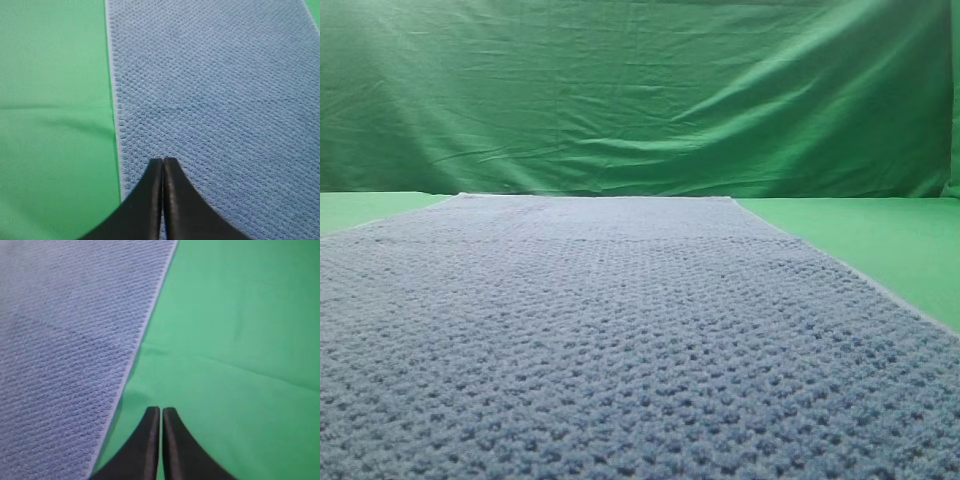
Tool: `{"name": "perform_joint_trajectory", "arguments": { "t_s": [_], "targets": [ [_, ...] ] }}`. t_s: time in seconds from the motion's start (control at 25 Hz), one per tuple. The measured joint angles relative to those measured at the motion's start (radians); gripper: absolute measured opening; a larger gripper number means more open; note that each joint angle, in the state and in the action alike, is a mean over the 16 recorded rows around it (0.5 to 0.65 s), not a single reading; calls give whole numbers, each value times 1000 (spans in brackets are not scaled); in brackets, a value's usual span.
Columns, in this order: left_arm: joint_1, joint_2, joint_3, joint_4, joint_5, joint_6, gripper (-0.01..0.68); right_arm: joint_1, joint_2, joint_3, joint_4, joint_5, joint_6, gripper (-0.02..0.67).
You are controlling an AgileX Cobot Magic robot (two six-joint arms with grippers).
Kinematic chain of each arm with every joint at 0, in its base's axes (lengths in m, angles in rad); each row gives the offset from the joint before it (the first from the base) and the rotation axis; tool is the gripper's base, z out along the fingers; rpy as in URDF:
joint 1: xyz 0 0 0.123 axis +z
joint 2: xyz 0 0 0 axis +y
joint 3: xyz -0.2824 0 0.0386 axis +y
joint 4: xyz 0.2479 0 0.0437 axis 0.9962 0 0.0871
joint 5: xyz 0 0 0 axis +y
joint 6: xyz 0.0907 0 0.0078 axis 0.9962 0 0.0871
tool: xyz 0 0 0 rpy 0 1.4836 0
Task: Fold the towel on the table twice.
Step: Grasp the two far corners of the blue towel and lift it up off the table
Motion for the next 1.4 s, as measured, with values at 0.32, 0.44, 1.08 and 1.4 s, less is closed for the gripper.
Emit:
{"name": "perform_joint_trajectory", "arguments": {
  "t_s": [0.32,0.44,1.08,1.4],
  "targets": [
    [0,323,-130,9,63,0,0,124,339,-182,-23,23,50,0],
    [0,438,-188,22,86,3,0,148,455,-250,-24,27,76,0],
    [41,808,-402,84,45,9,176,185,875,-532,-24,67,133,266],
    [50,861,-417,56,21,9,493,185,937,-557,-24,59,148,573]
  ]
}}
